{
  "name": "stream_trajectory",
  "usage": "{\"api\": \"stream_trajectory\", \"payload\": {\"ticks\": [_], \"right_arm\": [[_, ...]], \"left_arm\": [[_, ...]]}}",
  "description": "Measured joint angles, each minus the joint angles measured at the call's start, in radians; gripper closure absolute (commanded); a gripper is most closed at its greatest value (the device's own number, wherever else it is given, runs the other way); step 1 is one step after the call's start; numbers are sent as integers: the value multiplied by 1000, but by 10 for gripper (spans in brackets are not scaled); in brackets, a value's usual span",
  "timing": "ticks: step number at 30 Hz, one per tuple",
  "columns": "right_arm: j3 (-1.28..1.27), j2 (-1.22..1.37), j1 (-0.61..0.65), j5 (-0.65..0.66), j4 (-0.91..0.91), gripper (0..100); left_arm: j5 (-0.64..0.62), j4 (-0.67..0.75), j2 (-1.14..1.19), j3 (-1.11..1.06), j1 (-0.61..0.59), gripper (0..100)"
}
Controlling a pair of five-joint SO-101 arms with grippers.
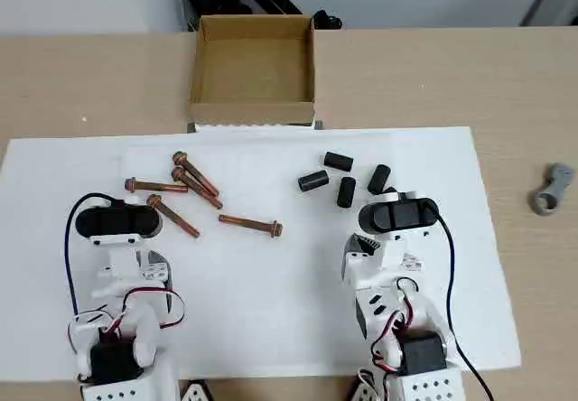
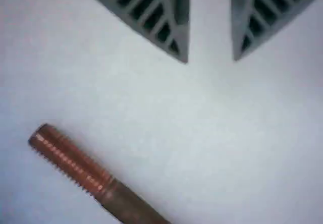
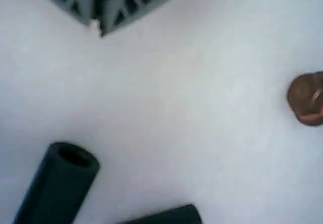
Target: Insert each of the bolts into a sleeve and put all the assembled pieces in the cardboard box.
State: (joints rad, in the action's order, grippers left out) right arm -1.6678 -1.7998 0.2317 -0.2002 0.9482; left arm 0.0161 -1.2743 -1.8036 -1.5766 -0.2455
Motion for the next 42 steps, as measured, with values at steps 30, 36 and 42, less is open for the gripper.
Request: {"api": "stream_trajectory", "payload": {"ticks": [30,36,42], "right_arm": [[0,0,0,0,2,995],[26,5,-3,0,86,995],[161,144,-12,44,132,995]], "left_arm": [[0,0,0,0,2,948],[0,49,0,0,2,948],[0,112,0,29,2,946]]}}
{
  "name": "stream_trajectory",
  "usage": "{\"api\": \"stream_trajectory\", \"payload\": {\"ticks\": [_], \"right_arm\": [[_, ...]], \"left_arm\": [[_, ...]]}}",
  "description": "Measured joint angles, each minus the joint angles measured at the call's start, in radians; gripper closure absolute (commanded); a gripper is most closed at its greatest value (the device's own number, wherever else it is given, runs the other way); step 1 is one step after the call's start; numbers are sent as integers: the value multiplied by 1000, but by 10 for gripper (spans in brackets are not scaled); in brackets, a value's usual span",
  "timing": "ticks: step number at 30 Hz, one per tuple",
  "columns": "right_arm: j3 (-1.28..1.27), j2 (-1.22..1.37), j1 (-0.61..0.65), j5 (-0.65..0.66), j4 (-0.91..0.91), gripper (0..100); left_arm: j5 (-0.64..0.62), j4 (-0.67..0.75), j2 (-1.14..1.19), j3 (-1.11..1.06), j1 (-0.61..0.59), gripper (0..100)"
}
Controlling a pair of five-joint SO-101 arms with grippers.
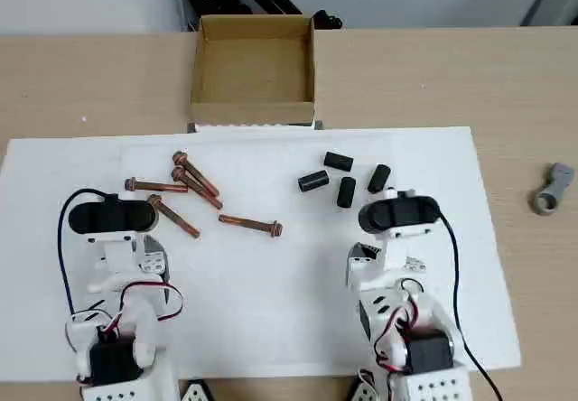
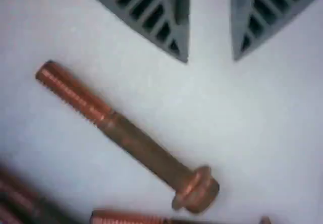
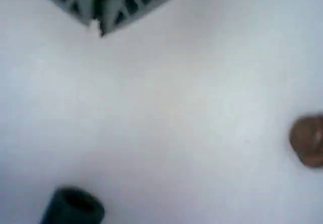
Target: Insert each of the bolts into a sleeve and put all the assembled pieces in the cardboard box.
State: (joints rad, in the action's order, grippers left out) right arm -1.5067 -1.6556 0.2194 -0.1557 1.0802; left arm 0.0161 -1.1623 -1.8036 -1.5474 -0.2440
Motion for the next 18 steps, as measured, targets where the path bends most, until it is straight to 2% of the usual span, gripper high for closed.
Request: {"api": "stream_trajectory", "payload": {"ticks": [6,12,18], "right_arm": [[279,365,-77,64,5,995],[620,769,-87,68,5,995],[812,936,-54,68,58,995]], "left_arm": [[5,0,0,107,0,945],[98,28,0,138,0,945],[109,66,38,242,0,945]]}}
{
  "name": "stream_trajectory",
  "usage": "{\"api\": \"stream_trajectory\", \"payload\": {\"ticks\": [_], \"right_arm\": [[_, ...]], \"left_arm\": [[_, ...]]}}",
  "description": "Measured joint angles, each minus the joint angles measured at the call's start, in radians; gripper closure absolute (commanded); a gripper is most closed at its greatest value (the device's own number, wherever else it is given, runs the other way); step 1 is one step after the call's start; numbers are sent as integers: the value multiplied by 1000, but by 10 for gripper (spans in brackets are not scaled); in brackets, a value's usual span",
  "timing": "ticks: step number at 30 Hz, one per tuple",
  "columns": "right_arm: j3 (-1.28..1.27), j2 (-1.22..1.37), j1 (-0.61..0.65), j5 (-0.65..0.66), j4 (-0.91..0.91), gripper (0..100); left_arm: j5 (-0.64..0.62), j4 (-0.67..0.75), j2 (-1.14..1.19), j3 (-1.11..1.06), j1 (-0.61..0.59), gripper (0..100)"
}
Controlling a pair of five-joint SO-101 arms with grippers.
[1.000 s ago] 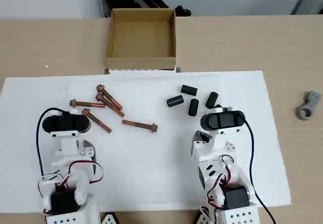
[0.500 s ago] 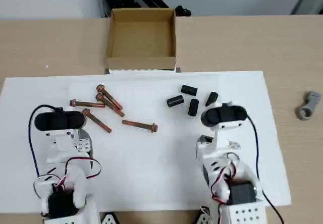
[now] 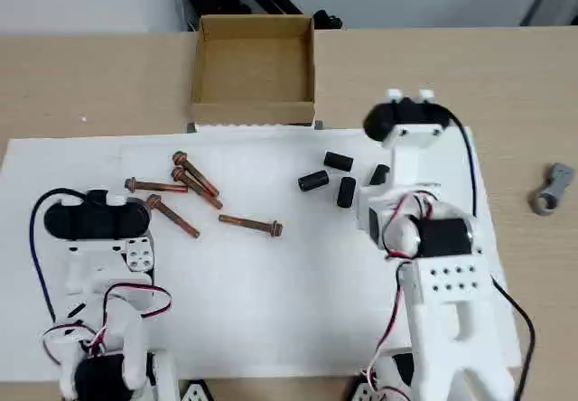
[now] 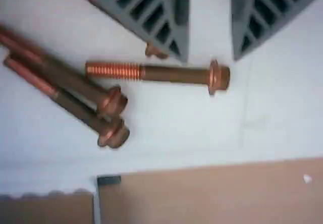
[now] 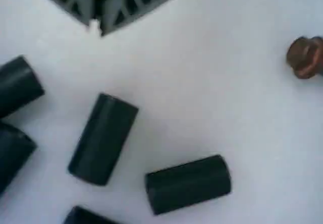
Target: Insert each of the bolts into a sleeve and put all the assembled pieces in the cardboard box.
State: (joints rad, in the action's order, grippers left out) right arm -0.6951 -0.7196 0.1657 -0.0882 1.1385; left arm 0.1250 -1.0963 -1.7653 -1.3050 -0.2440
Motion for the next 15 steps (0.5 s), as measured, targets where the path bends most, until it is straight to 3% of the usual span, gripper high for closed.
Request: {"api": "stream_trajectory", "payload": {"ticks": [8,15], "right_arm": [[170,141,15,0,100,995],[396,344,18,-38,245,995]], "left_arm": [[-141,-2,546,367,0,950],[-405,-121,1082,718,0,946]]}}
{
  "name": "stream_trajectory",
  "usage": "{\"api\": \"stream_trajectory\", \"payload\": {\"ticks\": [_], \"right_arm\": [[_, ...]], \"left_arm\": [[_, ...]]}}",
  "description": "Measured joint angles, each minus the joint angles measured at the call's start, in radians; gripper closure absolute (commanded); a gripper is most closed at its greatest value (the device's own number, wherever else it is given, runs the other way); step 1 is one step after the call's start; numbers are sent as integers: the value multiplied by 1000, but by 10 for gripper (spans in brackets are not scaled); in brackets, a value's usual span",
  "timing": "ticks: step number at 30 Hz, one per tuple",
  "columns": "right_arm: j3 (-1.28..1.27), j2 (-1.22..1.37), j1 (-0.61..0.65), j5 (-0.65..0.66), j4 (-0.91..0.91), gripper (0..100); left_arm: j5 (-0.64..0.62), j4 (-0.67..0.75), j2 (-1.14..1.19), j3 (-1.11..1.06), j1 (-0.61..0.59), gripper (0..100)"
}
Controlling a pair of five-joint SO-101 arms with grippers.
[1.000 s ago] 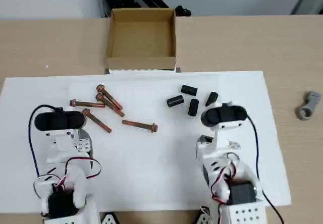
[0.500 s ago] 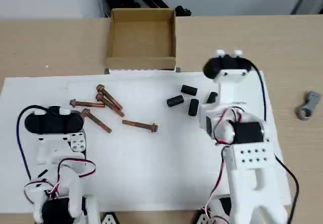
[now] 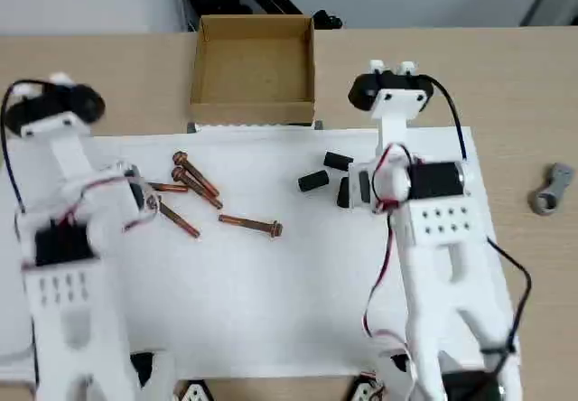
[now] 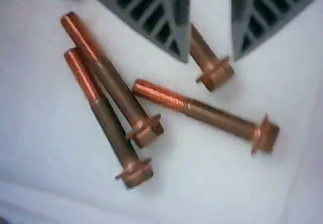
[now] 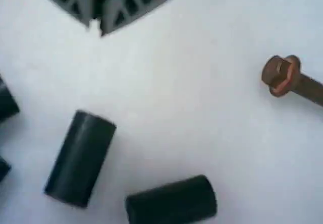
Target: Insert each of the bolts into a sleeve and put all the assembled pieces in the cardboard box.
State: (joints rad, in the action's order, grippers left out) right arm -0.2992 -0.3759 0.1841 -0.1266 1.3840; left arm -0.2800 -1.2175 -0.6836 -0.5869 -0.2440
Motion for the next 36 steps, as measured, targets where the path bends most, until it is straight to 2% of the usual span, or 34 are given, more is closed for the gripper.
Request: {"api": "stream_trajectory", "payload": {"ticks": [5,8,15,21,31,36], "right_arm": [[213,218,-2,-28,169,995],[327,344,0,-28,232,995],[450,503,5,-28,250,994],[453,543,80,-28,250,994],[453,580,123,-28,250,994],[453,586,123,-28,250,994]], "left_arm": [[-112,-66,184,112,0,943],[-199,-68,282,126,0,901],[-446,-68,539,193,0,803],[-583,-68,666,258,0,781],[-605,-133,756,292,0,782],[-603,-120,862,293,0,791]]}}
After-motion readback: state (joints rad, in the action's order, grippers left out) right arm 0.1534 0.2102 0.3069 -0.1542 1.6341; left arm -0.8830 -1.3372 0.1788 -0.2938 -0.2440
